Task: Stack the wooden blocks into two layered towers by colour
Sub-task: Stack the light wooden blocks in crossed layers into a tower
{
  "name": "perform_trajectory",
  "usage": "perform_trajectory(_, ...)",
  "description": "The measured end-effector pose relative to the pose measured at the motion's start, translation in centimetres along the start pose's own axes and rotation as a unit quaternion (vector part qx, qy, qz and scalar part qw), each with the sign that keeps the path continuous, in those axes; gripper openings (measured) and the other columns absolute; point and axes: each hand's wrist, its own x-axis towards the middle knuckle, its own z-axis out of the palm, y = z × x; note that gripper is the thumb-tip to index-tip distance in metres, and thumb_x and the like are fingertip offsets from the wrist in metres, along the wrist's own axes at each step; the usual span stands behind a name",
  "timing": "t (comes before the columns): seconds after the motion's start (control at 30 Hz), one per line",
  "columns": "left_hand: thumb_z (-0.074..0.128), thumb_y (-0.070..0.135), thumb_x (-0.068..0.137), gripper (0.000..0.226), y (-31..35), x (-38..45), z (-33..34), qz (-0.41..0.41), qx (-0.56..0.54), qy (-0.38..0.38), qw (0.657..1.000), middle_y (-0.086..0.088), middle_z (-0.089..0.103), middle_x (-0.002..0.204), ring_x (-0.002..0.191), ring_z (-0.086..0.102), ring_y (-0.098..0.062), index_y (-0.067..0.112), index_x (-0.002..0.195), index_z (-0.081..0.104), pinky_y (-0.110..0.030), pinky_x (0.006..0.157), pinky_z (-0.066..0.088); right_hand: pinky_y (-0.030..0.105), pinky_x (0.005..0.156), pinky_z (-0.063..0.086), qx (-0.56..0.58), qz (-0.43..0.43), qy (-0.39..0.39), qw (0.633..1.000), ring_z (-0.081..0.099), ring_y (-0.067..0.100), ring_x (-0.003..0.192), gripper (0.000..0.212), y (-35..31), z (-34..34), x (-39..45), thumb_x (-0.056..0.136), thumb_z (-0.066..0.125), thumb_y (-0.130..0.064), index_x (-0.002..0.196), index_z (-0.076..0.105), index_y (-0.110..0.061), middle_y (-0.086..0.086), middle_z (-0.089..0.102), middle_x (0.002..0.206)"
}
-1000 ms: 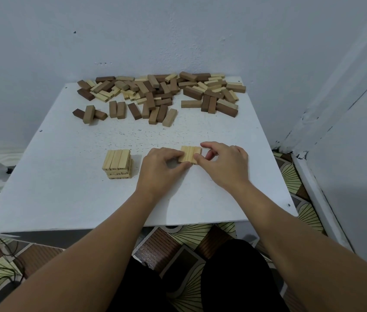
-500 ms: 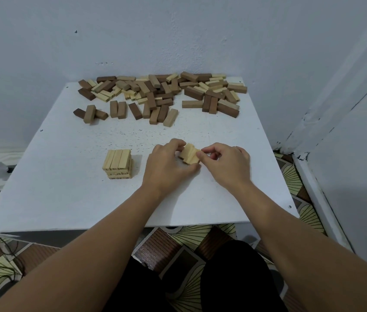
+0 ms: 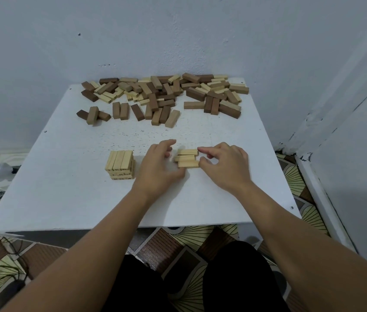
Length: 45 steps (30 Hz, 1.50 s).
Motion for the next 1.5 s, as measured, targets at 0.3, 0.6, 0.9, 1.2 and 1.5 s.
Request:
perform_trajectory(0.3, 0.084, 0.038, 0.083, 0.056, -0.8, -1.4, 1.0, -0.028, -0.025, 0.075, 0.996, 0.025, 0.07, 0.105, 0.102, 0.06, 0.002, 0.034, 0.135, 0.062, -0.024, 0.092, 0.051, 0.037, 0.113, 0.027, -0.014, -0.003, -0.007, 1.0, 0.048, 0.007, 0.104, 0.032, 0.0, -0.1, 0.0, 0.097, 0.055, -0.054, 0.126, 0.069, -0.05, -0.022, 0.052, 0.103)
perform_trajectory(0.6, 0.085, 0.037, 0.08, 0.058, -0.8, -1.2, 1.1, -0.022, -0.026, 0.079, 0.996, 0.018, 0.068, 0.107, 0.103, 0.059, 0.0, 0.029, 0.134, 0.063, -0.02, 0.09, 0.05, 0.036, 0.114, 0.025, 0.033, 0.008, -0.03, 0.999, 0.052, 0.01, 0.107, 0.04, 0.2, -0.8, 0.2, 0.095, 0.059, -0.056, 0.135, 0.062, -0.048, -0.022, 0.058, 0.103)
perform_trajectory(0.9, 0.079, 0.039, 0.085, 0.064, -0.7, 0.2, 0.2, -0.031, 0.036, 0.016, 0.999, 0.008, 0.057, 0.11, 0.098, 0.055, -0.002, 0.027, 0.144, 0.059, -0.007, 0.078, 0.037, 0.04, 0.113, 0.03, 0.019, -0.024, -0.084, 0.996, 0.049, 0.013, 0.115, 0.055, 0.9, -1.6, -0.1, 0.084, 0.072, -0.062, 0.136, 0.06, -0.048, -0.023, 0.057, 0.114)
perform_trajectory(1.2, 0.082, 0.038, 0.082, 0.04, -0.2, -0.2, 0.0, -0.03, -0.006, 0.018, 0.999, 0.008, 0.058, 0.103, 0.095, 0.056, 0.001, 0.054, 0.115, 0.065, -0.013, 0.077, 0.042, 0.036, 0.112, 0.029, 0.015, -0.027, -0.062, 0.998, 0.05, 0.012, 0.116, 0.04, 1.1, -1.1, 0.0, 0.083, 0.07, -0.067, 0.119, 0.07, -0.051, -0.023, 0.055, 0.112)
perform_trajectory(1.5, 0.085, 0.038, 0.078, 0.043, -0.6, -0.2, 0.2, -0.029, -0.008, 0.046, 0.998, 0.014, 0.062, 0.103, 0.099, 0.058, 0.002, 0.036, 0.119, 0.076, -0.02, 0.088, 0.051, 0.035, 0.11, 0.028, 0.011, -0.025, -0.051, 0.998, 0.052, 0.011, 0.115, 0.04, 1.1, -0.8, 0.1, 0.081, 0.069, -0.071, 0.117, 0.07, -0.053, -0.024, 0.057, 0.112)
